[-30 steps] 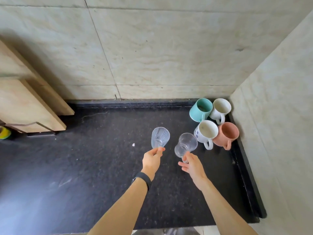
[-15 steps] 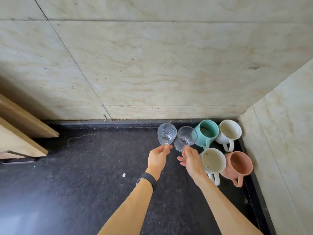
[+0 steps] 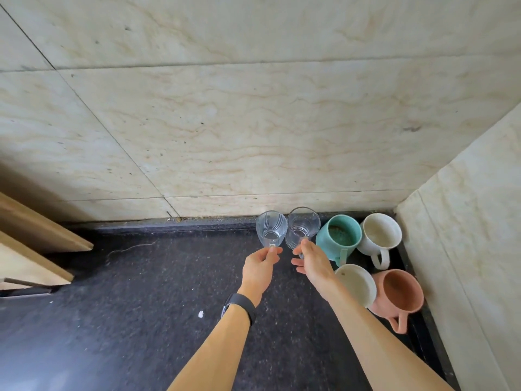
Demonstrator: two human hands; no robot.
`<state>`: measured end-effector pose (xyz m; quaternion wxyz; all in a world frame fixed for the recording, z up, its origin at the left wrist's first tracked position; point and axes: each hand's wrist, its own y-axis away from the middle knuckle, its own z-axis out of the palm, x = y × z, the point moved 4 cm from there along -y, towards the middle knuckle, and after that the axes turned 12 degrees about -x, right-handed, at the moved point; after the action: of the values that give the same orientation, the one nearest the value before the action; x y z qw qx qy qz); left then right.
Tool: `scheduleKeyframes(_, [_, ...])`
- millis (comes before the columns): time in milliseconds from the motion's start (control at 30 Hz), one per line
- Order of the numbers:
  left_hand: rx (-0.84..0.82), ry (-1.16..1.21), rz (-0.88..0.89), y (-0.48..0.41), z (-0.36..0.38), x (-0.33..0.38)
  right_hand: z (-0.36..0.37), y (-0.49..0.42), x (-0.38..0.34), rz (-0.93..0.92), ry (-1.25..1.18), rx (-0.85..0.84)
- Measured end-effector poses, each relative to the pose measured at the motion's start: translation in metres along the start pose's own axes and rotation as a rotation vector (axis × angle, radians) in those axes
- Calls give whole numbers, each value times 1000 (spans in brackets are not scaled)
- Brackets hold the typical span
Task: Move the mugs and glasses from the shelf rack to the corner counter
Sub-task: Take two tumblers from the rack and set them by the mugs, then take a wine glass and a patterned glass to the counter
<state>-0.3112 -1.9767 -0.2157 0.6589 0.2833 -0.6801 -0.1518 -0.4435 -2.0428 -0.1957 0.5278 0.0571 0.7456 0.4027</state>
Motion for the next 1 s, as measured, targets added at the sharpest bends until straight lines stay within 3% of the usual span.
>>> scheduleKeyframes(167, [-45, -204, -56, 18, -9, 12, -10, 13, 0, 71, 206, 14])
scheduleKeyframes(300, [-88, -387, -79, 46, -24, 19, -9, 63, -12, 26, 320, 60])
scheduleKeyframes(500, [-49, -789, 65, 103, -59, 46, -4, 145, -20, -125, 395, 92])
scheduleKeyframes(733, [185, -1137, 281, 199, -98, 94, 6, 239, -64, -460, 739, 286])
scheduleKeyframes(1000, [560, -1205, 352, 346, -148, 126, 47, 316, -145, -888, 983, 327])
